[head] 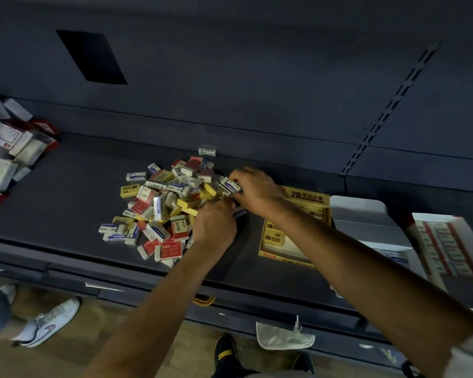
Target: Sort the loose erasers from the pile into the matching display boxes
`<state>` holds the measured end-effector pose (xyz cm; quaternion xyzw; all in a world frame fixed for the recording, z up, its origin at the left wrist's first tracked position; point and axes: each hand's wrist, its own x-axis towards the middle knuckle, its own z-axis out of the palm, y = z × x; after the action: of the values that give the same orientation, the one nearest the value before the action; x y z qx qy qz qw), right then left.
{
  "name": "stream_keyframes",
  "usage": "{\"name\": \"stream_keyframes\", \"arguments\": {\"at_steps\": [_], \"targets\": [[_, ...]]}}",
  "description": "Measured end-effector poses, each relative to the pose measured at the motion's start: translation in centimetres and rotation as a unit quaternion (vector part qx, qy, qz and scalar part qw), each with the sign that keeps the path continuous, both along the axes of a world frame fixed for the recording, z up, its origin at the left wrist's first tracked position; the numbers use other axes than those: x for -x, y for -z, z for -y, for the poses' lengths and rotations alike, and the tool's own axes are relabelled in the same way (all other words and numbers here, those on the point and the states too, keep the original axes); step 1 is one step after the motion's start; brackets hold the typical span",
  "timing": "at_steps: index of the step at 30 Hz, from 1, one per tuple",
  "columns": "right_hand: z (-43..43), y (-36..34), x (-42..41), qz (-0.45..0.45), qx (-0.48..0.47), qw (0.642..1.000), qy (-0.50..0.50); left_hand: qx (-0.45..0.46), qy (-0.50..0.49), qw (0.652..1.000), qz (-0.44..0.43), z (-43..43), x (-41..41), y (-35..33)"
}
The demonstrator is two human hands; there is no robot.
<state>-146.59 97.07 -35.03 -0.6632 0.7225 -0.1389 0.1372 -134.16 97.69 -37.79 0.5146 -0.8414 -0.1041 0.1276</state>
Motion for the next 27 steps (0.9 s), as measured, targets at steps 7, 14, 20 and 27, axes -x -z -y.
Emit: {"name": "stream_keyframes", "arguments": {"at_steps": [7,14,20,27], "targets": [[-0.5,-0.1,0.7,0.025,0.013,0.999,0.044,-0.012,-0.001,0.999,-0.033,-0.3,-0.1,0.0],[-4.4,-0.4,3.9,0.056,0.032,0.993,0.095,0.028,0.008,0.997,-0.077,-0.9,0.2,-0.6],[-8.5,-0.5,6.1,0.079,0.039,0.987,0.138,0.034,0.05,0.993,-0.098,-1.8,1.8,-1.6],[-13.1,-1.8,8.6,0.085,0.057,0.985,0.135,0.003,0.112,0.985,-0.133,-4.6,4.4,-2.9]]}}
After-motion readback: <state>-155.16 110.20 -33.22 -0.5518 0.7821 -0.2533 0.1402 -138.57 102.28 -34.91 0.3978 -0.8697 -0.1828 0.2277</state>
